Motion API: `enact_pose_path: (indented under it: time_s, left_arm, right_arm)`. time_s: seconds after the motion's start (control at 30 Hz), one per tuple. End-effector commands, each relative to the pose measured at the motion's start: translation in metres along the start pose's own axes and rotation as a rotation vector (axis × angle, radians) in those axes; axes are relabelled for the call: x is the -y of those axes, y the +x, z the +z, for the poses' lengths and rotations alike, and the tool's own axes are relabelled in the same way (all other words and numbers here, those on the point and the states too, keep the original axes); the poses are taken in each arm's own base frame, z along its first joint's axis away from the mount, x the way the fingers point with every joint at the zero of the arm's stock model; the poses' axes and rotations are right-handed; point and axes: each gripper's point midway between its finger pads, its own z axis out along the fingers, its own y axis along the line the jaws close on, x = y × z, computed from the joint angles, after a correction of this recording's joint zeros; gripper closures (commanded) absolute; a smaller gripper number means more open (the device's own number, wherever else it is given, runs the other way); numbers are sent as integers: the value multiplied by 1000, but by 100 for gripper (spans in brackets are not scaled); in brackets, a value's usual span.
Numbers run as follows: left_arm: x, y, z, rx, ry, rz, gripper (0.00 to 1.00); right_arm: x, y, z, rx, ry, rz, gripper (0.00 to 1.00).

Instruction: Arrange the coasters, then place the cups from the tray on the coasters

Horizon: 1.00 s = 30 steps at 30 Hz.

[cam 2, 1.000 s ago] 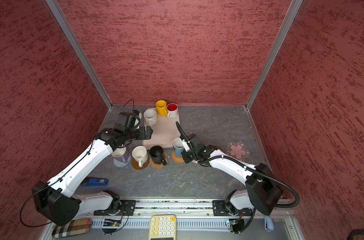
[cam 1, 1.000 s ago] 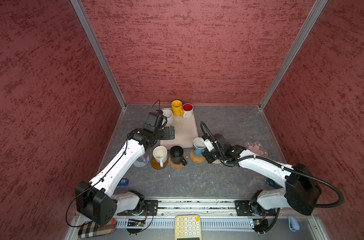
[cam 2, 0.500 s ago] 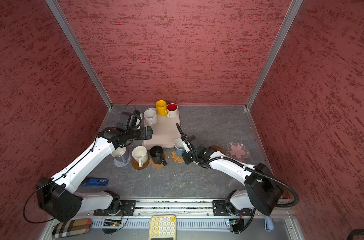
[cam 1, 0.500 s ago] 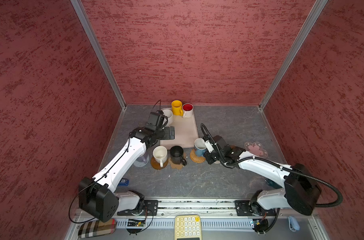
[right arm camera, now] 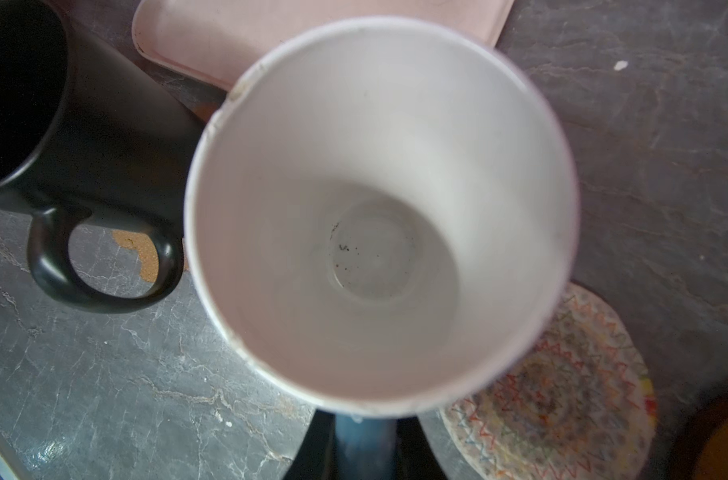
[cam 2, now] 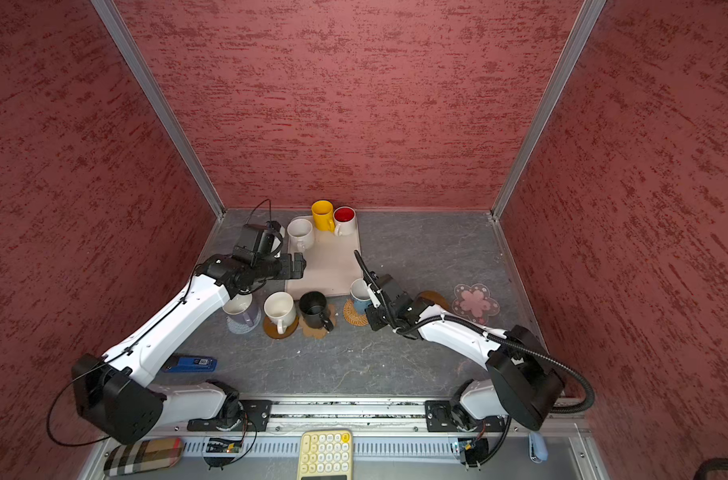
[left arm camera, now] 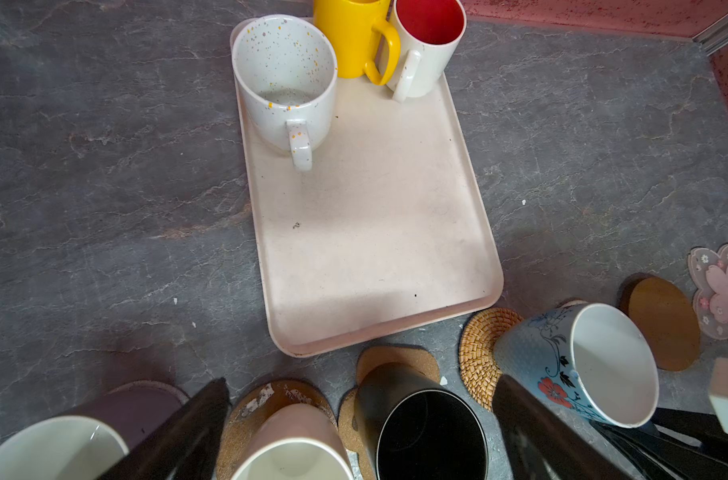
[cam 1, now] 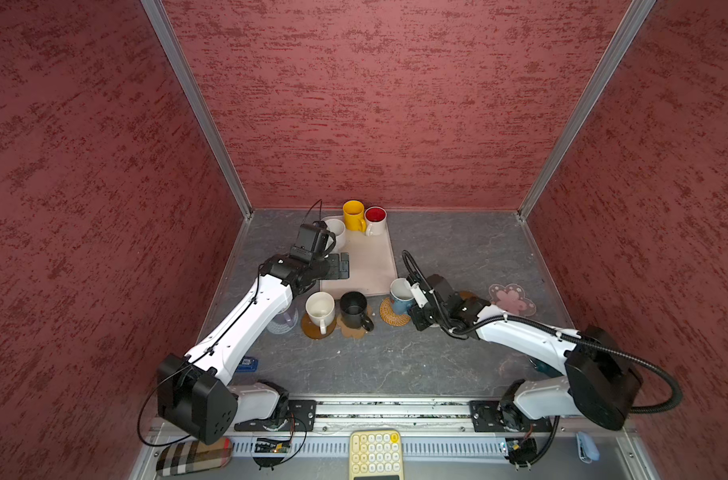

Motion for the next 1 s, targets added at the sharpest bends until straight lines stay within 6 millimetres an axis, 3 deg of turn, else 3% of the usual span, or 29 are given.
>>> enact_pose_path:
  time_s: [0.0,0.23,0.5,0.73,0.97]
  left_arm:
    - [1,2,0,0,5,14,1]
    - [2,3,2,-4,7,15,1]
    - [2,4,4,-7,6,16,1]
    - [2,5,8,-13,-5,6,1]
    - [1,-13,22,-18,3,-42,0]
  right_arm:
    - [-12,-26,-3,107,-41,-4,100]
    - [-10,-19,5,86,-31,0,100]
    - [-10,-18,5,88,-27,-1,66]
    - [-12,-18,3,95,-32,-2,50]
    - [-12,-37,-25,183,-26,31,29]
